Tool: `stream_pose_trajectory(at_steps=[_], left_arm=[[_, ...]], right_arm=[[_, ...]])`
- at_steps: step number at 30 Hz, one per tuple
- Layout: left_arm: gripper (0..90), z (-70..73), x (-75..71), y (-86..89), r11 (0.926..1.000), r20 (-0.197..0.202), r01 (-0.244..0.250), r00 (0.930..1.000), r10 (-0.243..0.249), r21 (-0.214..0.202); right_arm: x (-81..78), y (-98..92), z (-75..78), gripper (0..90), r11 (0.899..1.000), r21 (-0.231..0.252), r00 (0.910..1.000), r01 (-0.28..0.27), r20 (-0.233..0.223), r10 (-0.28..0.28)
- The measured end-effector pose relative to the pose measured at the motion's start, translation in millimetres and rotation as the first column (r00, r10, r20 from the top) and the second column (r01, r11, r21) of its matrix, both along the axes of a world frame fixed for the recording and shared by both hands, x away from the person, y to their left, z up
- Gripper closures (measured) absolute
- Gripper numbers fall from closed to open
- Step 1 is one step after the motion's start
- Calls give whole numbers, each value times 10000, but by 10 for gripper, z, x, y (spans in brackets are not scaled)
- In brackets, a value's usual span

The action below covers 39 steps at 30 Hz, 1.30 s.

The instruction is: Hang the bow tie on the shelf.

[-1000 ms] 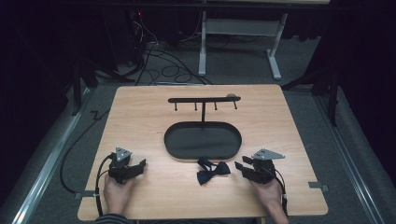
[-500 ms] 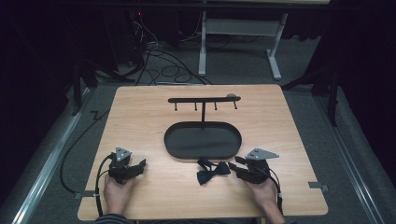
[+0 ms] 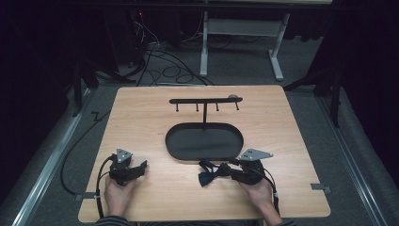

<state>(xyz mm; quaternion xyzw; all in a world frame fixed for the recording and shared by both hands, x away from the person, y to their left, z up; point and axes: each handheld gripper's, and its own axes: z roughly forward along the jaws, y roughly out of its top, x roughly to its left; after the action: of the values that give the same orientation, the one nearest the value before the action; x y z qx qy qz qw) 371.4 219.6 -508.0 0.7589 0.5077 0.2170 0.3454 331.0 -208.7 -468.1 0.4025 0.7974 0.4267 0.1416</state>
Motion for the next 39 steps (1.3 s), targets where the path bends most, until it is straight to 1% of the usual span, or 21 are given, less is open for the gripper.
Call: stream_pose_trajectory(at_steps=[6,11,18,28,32,36,39], left_arm=[[307,0,0,1,10000,-1,-2,10000,2,-13],[307,0,0,1,10000,-3,0,10000,0,-14],[307,0,0,1,10000,-3,1,10000,-1,-11],[307,0,0,1,10000,2,-8,10000,8,-16],[307,-1,1,0,10000,12,-20,10000,20,-39],[307,-1,1,0,10000,13,-21,10000,21,-43],[307,-1,1,1,10000,6,-17,10000,17,-44]], right_arm=[[15,99,9,614,9994,-77,9994,-339,-1,339],[33,164,5,627,9987,-85,9987,-502,-18,502],[77,227,-22,648,9976,-129,9976,-679,-153,677],[139,256,-74,707,9966,-109,9957,-812,-447,806],[160,266,-96,735,9962,-174,9948,-851,-581,840],[173,274,-110,766,9959,-202,9939,-887,-675,872],[182,278,-122,799,9949,-231,9931,-983,-658,966]])
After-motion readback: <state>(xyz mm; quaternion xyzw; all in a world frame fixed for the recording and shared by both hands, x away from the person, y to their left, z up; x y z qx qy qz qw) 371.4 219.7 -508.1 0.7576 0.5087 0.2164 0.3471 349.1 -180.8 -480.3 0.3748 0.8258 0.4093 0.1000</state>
